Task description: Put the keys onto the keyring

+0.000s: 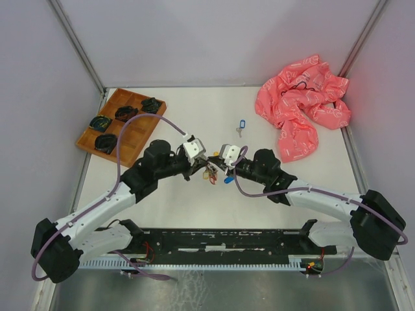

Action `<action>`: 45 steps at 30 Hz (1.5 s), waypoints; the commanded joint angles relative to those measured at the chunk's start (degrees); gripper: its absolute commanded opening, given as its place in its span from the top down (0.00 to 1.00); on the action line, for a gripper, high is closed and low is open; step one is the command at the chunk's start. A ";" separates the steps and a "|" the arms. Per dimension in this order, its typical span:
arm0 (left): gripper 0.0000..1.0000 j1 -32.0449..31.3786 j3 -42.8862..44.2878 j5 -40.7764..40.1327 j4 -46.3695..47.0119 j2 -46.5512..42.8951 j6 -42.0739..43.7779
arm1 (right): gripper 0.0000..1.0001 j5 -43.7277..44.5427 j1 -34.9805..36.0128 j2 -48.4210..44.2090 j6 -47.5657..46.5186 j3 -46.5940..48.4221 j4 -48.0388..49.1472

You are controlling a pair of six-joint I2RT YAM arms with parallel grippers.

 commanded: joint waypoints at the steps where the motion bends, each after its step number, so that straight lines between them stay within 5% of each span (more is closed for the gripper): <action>1: 0.97 -0.56 -2.18 5.22 11.83 -0.12 -14.11 | 0.99 6.53 0.54 1.51 -1.20 -0.56 6.39; 11: 0.89 -0.53 -4.71 -8.41 13.62 -0.15 -23.19 | 0.99 7.31 1.12 1.96 -4.50 0.49 6.79; 17: 0.67 -0.50 -8.82 -12.41 17.97 -6.66 -19.58 | 0.99 7.14 1.21 0.79 -5.19 0.77 5.20; 22: 0.59 -0.48 -12.11 -13.76 21.96 -10.16 -16.65 | 0.99 7.13 1.27 0.39 -5.30 1.03 4.88; 45: 0.62 -0.57 -16.42 -12.06 34.97 -3.80 -6.25 | 0.99 6.78 1.71 -0.35 -6.12 1.73 3.81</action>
